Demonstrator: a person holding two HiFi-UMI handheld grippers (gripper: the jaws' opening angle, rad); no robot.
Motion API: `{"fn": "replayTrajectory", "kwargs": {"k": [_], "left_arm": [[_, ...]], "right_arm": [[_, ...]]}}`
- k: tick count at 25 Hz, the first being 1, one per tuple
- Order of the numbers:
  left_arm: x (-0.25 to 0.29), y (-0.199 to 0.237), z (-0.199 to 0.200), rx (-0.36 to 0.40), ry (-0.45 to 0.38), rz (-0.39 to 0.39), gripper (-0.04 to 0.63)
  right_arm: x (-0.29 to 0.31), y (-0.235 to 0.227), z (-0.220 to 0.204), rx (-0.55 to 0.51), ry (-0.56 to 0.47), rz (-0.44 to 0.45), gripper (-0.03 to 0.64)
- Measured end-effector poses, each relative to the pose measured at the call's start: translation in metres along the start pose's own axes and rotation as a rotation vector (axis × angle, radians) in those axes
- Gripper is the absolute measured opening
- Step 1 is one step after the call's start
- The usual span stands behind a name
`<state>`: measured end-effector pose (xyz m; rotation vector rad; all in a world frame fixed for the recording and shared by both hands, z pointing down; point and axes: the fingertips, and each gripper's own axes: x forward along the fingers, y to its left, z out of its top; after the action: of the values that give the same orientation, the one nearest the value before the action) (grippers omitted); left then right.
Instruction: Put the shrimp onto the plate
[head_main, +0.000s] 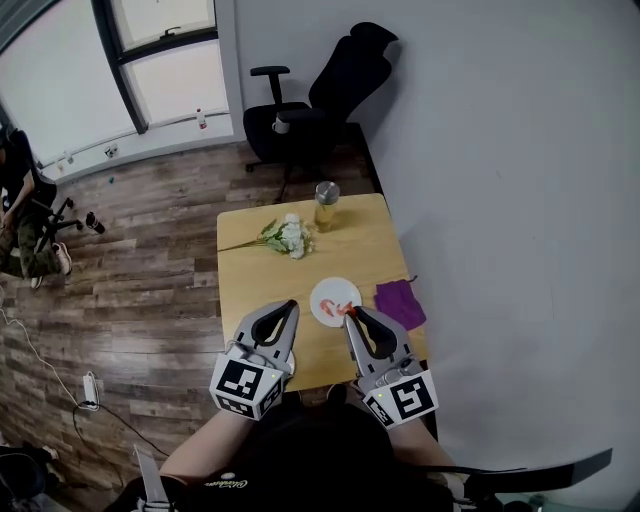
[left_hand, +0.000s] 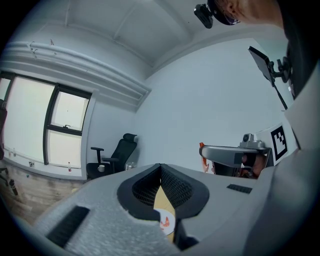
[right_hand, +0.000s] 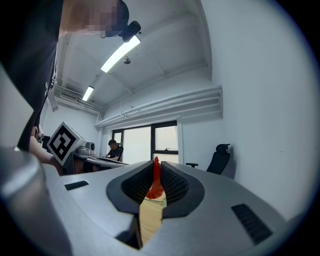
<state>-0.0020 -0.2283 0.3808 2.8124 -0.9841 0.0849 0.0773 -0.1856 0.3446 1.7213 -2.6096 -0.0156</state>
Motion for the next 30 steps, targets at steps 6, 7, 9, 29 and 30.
{"fn": "replayTrajectory", "kwargs": {"k": [6, 7, 9, 29, 30], "left_arm": [[0.027, -0.021, 0.006, -0.010, -0.009, 0.026, 0.005], [0.030, -0.025, 0.007, -0.010, -0.010, 0.025, 0.005], [0.033, -0.031, 0.008, -0.008, -0.007, 0.023, 0.005], [0.042, -0.019, -0.025, -0.008, 0.061, 0.054, 0.003], [0.044, -0.020, -0.030, -0.013, 0.068, 0.049, 0.003]], "right_arm": [[-0.004, -0.026, 0.001, 0.021, -0.008, 0.038, 0.043], [-0.005, -0.029, 0.001, 0.018, -0.006, 0.043, 0.042], [-0.006, -0.034, 0.001, 0.018, -0.005, 0.047, 0.043], [0.012, -0.032, -0.042, 0.074, 0.094, 0.086, 0.042], [0.012, -0.033, -0.046, 0.078, 0.104, 0.085, 0.043]]}}
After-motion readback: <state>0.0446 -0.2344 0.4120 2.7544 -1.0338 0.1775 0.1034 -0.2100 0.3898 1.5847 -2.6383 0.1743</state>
